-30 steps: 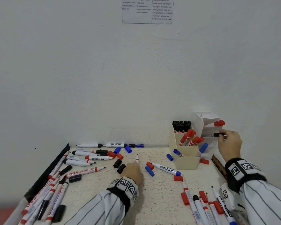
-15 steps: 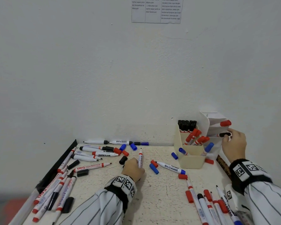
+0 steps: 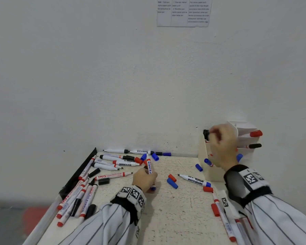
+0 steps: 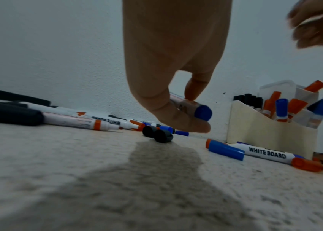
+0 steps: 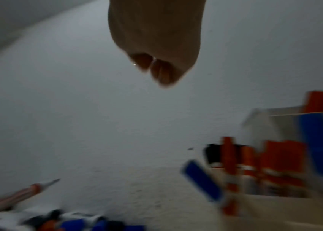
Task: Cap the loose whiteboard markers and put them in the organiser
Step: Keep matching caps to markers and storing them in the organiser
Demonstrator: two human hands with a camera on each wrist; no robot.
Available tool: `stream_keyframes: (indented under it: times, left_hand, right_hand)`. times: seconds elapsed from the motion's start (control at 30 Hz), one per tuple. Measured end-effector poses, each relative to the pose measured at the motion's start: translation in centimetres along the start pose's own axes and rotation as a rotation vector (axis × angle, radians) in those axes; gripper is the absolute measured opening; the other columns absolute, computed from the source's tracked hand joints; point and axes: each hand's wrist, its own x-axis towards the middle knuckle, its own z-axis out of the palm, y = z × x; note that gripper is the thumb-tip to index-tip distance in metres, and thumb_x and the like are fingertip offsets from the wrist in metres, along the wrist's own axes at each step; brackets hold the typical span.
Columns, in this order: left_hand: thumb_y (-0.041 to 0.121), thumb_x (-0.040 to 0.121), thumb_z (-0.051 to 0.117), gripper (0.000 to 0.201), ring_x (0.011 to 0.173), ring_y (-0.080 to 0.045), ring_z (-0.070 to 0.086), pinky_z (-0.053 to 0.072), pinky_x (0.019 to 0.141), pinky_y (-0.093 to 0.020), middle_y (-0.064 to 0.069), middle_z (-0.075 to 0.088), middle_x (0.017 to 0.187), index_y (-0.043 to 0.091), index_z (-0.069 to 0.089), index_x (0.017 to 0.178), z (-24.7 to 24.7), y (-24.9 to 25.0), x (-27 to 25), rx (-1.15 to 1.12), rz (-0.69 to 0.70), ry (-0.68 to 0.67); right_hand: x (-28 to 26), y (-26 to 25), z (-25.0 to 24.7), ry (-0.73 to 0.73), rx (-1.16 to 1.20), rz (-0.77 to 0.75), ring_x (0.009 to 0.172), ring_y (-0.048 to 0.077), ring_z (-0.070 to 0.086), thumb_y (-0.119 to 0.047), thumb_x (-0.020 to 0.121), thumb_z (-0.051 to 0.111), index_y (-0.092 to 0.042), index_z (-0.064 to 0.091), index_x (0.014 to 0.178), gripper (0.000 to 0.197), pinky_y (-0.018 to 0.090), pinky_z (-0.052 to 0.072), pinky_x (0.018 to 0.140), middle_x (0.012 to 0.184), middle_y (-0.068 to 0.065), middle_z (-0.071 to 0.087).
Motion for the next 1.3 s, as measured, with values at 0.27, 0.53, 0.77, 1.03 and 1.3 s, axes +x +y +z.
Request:
stream_keyframes:
  times: [0.27, 0.53, 0.77, 1.03, 1.3]
  left_hand:
    - [0.019, 0.092, 0.05, 0.013, 0.069, -0.018, 0.058, 0.058, 0.072, -0.037, -0.005, 0.061, 0.077, 0.013, 0.053, 0.082, -3.0, -1.4, -1.0, -0.142, -0.118, -0.008]
    - [0.018, 0.097, 0.033, 0.017, 0.054, -0.016, 0.046, 0.042, 0.046, -0.023, -0.006, 0.049, 0.075, 0.01, 0.049, 0.096, -4.5, -2.4, -1.7, -0.082, -0.115, -0.027]
    - [0.029, 0.097, 0.033, 0.024, 0.057, -0.011, 0.037, 0.031, 0.053, -0.026, 0.0, 0.044, 0.071, 0.013, 0.047, 0.085, -3.8, -3.1, -1.4, 0.051, -0.04, -0.017]
    - [0.024, 0.097, 0.039, 0.018, 0.077, -0.017, 0.049, 0.038, 0.068, -0.025, -0.004, 0.053, 0.089, 0.012, 0.052, 0.092, -1.6, -2.4, -1.1, 0.176, 0.047, -0.048]
    - [0.022, 0.096, 0.042, 0.021, 0.075, -0.011, 0.048, 0.036, 0.062, -0.019, -0.007, 0.056, 0.101, 0.009, 0.055, 0.107, -0.2, -2.3, -0.7, 0.223, 0.072, -0.08]
  right_hand:
    - [-5.9, -2.7, 6.7, -1.392, -0.274, 0.449, 0.077, 0.009, 0.051, -0.018, 0.09, 0.056, -0.027, 0.052, 0.125, 0.037, 0.019, 0.047, 0.067, 0.116, 0.0, 0.051]
    - [-8.7, -1.7, 8.8, -1.401, -0.456, 0.377, 0.108, 0.017, 0.052, -0.01, 0.086, 0.061, -0.018, 0.056, 0.123, 0.038, 0.02, 0.041, 0.081, 0.128, 0.003, 0.052]
    - [-8.6, -1.4, 9.8, -1.237, -0.439, 0.485, 0.099, 0.018, 0.05, -0.019, 0.093, 0.053, -0.014, 0.043, 0.126, 0.035, 0.025, 0.041, 0.081, 0.126, 0.009, 0.051]
    - [-7.6, 0.5, 9.4, -0.934, -0.363, 0.6, 0.113, 0.022, 0.049, -0.016, 0.094, 0.048, -0.013, 0.051, 0.125, 0.031, 0.032, 0.044, 0.097, 0.13, 0.009, 0.047]
    - [-6.0, 4.4, 9.1, -0.926, -0.64, 0.772, 0.138, 0.034, 0.017, -0.021, 0.092, 0.051, -0.012, 0.021, 0.145, 0.062, 0.037, 0.025, 0.111, 0.15, 0.018, 0.009]
